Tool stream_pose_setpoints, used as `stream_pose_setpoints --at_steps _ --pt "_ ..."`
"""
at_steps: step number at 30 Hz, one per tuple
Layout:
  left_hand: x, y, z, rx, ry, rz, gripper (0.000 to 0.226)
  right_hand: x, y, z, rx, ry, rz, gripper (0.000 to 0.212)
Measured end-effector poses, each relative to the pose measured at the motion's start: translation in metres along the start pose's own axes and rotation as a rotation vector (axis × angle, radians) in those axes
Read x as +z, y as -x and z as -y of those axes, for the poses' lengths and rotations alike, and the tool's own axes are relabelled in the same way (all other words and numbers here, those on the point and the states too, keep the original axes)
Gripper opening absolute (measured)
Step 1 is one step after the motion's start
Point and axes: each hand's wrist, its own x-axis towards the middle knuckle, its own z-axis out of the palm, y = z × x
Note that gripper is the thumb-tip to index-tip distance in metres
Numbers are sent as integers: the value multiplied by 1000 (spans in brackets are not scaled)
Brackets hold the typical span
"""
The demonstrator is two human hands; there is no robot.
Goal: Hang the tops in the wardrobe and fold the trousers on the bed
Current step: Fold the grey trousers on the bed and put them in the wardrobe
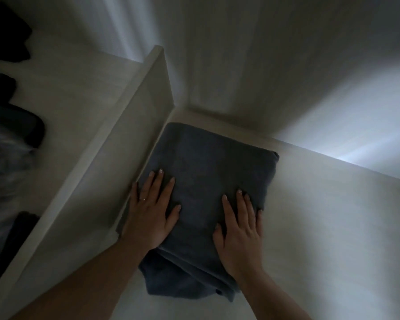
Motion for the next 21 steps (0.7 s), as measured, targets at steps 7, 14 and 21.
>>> stream_pose_setpoints --at_steps 7,14,21 --pt "-6 -57 10 29 20 -74 67 2 -59 -1 -12 -10 -10 64" --pt "-7 -83 8 49 39 -118 67 1 -83 -6 0 -18 -27 64" --pt "-1 -88 10 65 47 -195 65 4 -89 -8 -14 11 -47 68"
